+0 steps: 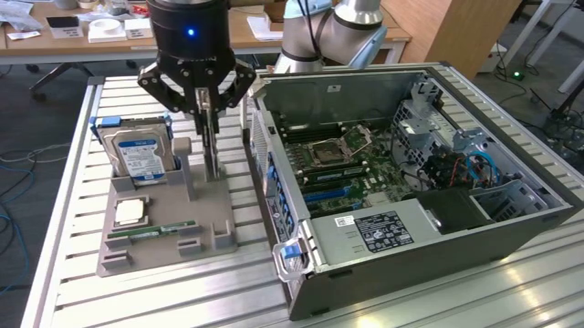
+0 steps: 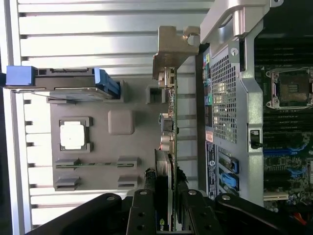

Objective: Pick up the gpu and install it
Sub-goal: 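Pick up the gpu and move the gpu toward the slot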

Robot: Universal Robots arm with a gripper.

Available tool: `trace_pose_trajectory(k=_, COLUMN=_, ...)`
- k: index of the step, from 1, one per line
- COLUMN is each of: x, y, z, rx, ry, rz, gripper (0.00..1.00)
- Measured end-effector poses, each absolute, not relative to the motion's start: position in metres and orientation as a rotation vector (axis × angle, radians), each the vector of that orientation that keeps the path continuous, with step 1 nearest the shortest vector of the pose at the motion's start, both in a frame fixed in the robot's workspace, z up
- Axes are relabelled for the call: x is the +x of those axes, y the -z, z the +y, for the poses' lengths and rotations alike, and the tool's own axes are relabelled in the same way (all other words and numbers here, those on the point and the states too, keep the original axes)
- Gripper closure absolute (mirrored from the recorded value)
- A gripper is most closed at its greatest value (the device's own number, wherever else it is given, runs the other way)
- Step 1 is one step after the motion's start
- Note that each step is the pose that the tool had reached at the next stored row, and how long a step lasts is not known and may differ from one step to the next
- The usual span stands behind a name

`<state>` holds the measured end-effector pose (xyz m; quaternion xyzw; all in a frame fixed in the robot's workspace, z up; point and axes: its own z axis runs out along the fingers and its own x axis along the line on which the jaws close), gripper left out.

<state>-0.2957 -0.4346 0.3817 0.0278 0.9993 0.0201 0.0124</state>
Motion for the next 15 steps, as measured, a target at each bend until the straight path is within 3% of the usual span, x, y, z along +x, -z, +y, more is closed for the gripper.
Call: trace_pose_trajectory(k=15, x=-0.296, y=-0.418, z=-0.435, rx=0.086, ry=-0.063, rz=3.115, gripper=0.74)
